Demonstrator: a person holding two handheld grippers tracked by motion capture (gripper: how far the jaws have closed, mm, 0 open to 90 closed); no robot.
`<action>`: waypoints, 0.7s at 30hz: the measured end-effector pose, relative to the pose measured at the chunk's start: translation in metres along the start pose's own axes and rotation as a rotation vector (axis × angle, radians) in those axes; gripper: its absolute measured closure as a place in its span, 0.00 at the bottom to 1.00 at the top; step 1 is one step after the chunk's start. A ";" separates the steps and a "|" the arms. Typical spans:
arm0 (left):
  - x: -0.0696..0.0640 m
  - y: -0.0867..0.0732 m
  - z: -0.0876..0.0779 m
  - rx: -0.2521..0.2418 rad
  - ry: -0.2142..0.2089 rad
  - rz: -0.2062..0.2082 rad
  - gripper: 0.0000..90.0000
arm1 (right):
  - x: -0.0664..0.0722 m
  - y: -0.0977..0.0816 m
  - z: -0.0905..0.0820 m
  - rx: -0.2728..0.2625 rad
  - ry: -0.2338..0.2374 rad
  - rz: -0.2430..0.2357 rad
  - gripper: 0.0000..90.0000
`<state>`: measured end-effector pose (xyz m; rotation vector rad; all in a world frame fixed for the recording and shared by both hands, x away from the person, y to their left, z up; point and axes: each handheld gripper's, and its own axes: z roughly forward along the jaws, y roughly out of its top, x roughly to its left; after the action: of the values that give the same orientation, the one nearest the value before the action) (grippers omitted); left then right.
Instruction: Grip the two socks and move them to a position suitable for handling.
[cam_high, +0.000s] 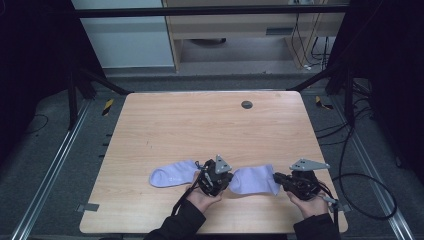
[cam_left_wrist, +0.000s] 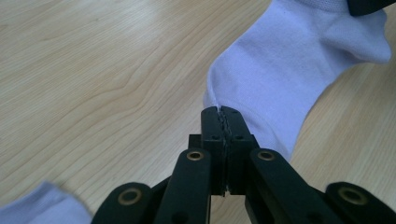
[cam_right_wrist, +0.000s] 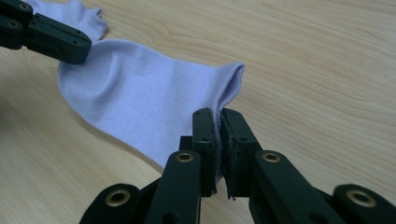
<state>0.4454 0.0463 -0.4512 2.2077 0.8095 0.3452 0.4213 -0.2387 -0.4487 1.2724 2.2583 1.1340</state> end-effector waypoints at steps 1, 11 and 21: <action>0.002 -0.002 -0.003 -0.001 0.000 -0.002 0.99 | 0.002 0.001 0.000 0.000 0.005 -0.004 0.94; 0.018 -0.022 -0.030 0.001 0.018 -0.028 0.99 | 0.024 0.003 0.006 0.007 0.055 -0.024 0.94; 0.028 -0.042 -0.044 0.030 0.018 -0.050 0.99 | 0.046 0.004 0.024 0.023 0.102 -0.034 0.94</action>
<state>0.4276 0.1110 -0.4515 2.2106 0.8837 0.3307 0.4121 -0.1875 -0.4563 1.2048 2.3637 1.1896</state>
